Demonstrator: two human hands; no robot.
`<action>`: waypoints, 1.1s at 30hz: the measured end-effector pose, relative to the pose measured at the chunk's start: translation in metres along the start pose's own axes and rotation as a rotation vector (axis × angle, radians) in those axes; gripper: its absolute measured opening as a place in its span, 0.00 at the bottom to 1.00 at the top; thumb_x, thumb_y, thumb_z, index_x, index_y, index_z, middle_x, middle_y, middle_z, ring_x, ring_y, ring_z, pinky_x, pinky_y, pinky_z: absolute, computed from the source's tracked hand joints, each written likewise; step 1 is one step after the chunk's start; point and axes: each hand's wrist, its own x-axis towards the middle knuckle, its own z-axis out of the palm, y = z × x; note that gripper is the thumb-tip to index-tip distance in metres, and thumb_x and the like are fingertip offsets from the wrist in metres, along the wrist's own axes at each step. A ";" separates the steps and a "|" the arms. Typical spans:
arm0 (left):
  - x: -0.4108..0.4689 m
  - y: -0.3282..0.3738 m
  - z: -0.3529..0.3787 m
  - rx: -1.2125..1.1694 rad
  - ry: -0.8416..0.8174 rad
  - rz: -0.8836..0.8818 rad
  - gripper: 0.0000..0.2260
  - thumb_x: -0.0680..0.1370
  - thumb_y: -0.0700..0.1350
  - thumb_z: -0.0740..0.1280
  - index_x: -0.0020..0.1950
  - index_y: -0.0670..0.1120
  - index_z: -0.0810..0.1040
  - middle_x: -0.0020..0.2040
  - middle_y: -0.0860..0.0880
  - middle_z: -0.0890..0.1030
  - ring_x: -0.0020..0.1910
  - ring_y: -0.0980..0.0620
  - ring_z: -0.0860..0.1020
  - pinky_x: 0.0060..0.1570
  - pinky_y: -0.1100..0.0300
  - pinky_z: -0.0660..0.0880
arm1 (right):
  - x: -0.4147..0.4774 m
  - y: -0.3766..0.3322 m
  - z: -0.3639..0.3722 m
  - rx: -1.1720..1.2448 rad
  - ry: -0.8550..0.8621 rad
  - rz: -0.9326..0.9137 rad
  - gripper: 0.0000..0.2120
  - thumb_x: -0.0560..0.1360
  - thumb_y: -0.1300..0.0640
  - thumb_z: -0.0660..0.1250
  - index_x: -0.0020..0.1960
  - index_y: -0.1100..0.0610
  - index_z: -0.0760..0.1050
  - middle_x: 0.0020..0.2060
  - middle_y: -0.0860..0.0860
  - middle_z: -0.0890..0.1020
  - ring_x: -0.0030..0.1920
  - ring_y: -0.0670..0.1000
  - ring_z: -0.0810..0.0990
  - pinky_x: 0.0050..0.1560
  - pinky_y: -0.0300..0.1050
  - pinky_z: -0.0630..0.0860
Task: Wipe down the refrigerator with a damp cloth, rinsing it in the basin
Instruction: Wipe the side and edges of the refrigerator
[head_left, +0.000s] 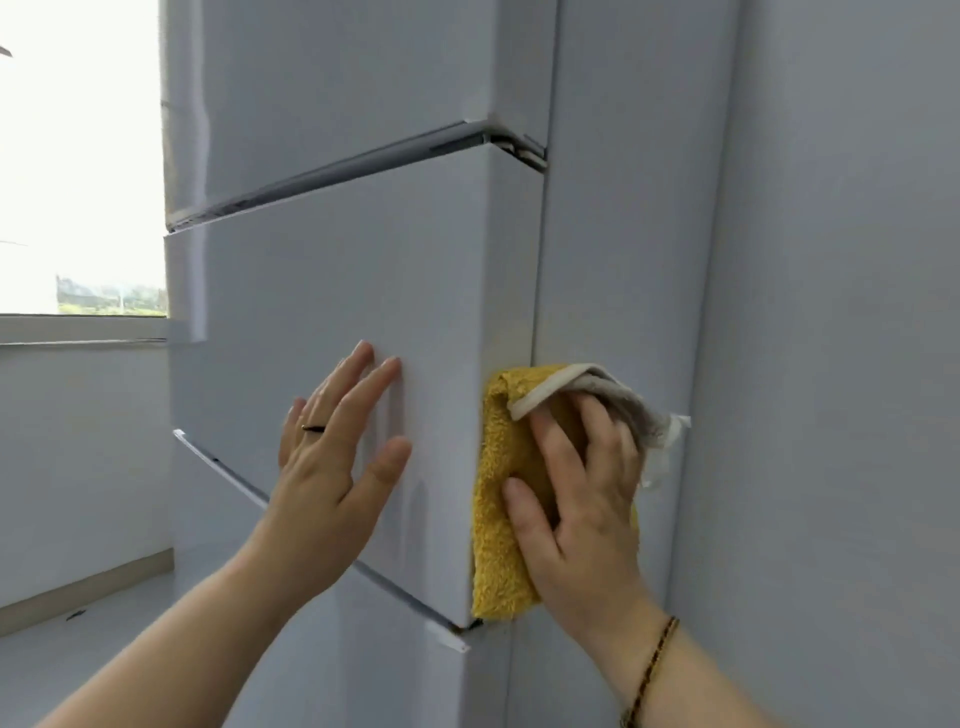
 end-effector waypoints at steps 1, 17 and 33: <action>-0.001 -0.002 0.002 -0.022 0.011 -0.010 0.20 0.70 0.63 0.52 0.63 0.73 0.60 0.65 0.71 0.53 0.67 0.72 0.52 0.71 0.44 0.53 | -0.012 0.001 0.006 0.037 -0.018 0.011 0.20 0.77 0.37 0.41 0.66 0.40 0.53 0.65 0.47 0.59 0.65 0.50 0.57 0.69 0.50 0.54; -0.004 -0.012 0.012 -0.027 -0.009 -0.048 0.25 0.70 0.65 0.52 0.65 0.65 0.50 0.65 0.72 0.48 0.64 0.80 0.44 0.62 0.81 0.43 | 0.049 -0.024 0.016 0.328 0.097 0.016 0.21 0.77 0.41 0.47 0.69 0.38 0.52 0.71 0.42 0.57 0.69 0.38 0.49 0.71 0.35 0.43; -0.011 -0.019 0.011 -0.090 -0.041 -0.026 0.23 0.69 0.62 0.52 0.63 0.76 0.54 0.63 0.81 0.47 0.67 0.76 0.45 0.67 0.72 0.45 | -0.028 -0.021 0.031 0.295 0.026 0.012 0.25 0.78 0.37 0.45 0.73 0.41 0.49 0.72 0.33 0.48 0.72 0.37 0.45 0.72 0.35 0.43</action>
